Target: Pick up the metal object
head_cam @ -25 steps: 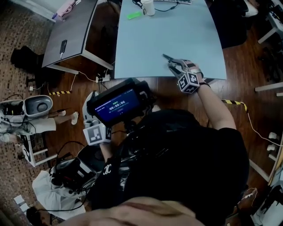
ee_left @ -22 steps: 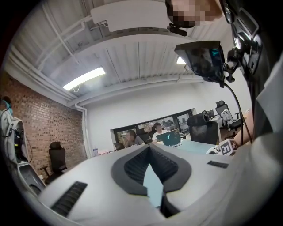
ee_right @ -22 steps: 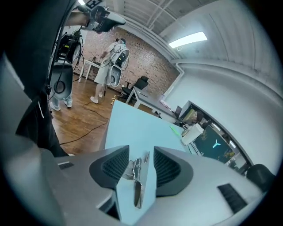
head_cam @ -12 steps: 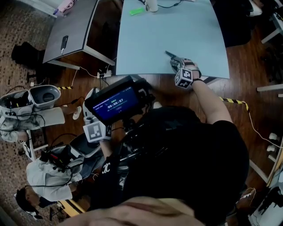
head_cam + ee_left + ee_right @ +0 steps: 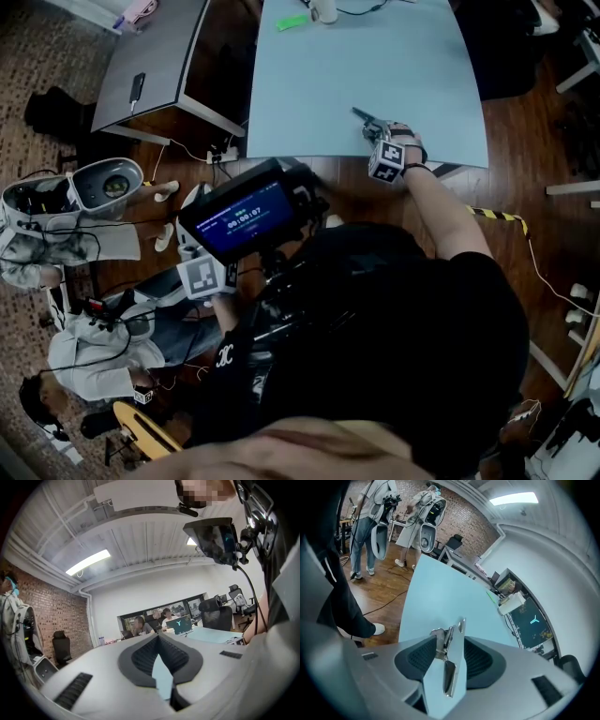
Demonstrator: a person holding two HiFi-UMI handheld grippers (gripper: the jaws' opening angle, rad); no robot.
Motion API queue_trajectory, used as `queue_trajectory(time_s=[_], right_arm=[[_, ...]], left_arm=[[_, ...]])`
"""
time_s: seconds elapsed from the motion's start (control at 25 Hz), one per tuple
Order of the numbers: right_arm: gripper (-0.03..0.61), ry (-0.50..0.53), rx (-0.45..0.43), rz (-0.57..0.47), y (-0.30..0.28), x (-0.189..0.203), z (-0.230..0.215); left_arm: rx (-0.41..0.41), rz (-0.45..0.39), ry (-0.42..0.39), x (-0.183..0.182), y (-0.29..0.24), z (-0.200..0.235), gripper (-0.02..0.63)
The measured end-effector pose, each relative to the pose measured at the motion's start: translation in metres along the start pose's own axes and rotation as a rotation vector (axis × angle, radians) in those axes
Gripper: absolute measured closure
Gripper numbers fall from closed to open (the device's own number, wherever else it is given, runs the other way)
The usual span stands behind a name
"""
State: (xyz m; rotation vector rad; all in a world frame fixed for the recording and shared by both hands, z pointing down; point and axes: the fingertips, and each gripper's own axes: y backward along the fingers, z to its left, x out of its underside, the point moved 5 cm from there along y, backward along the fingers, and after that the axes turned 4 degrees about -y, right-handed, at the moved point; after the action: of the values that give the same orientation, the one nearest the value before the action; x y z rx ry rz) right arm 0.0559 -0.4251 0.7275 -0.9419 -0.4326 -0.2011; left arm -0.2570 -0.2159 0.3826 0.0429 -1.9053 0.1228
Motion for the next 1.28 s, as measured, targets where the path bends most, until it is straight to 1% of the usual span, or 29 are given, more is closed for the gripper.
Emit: queue_trajectory(time_s=[0.2,0.28,0.32,0.36,0.44,0.64,0.8,1.08,1.16,1.28], right_arm=[[0.426,0.095,-0.004,0.036,-0.002,0.008,0.0],[0.444,0.108,-0.005,0.043,-0.004,0.009,0.001],[0.474,0.1,-0.006,0.046,-0.006,0.006,0.003],[0.485,0.084,-0.007,0.048,-0.008,0.003,0.003],[0.535,0.051,-0.01,0.054,-0.009,0.001,0.002],[0.552,0.032,0.002,0.027,0.005,0.025,-0.006],[0.598,-0.003,0.014,0.028,0.008,0.028,-0.008],[0.598,-0.071,0.07,-0.052,0.028,0.019,-0.017],[0.598,-0.116,0.109,-0.084,0.042,0.016,-0.027],[0.598,-0.224,0.207,-0.155,0.071,0.007,-0.051]], left_arm=[[-0.001,0.006,-0.009,-0.008,-0.003,-0.011,0.604],[-0.001,0.01,-0.009,-0.008,-0.004,-0.013,0.604],[-0.001,0.01,-0.007,-0.006,-0.004,-0.01,0.604],[-0.001,0.01,-0.005,-0.002,-0.004,-0.007,0.604],[-0.001,0.01,-0.004,0.001,-0.003,-0.005,0.604],[-0.004,0.014,-0.012,-0.014,-0.003,-0.032,0.604],[0.001,0.015,-0.008,-0.002,-0.006,-0.031,0.604],[0.036,-0.004,0.004,0.002,-0.016,-0.034,0.604],[0.046,-0.006,0.006,0.001,-0.018,-0.037,0.604],[0.068,-0.014,0.009,-0.001,-0.023,-0.038,0.604]])
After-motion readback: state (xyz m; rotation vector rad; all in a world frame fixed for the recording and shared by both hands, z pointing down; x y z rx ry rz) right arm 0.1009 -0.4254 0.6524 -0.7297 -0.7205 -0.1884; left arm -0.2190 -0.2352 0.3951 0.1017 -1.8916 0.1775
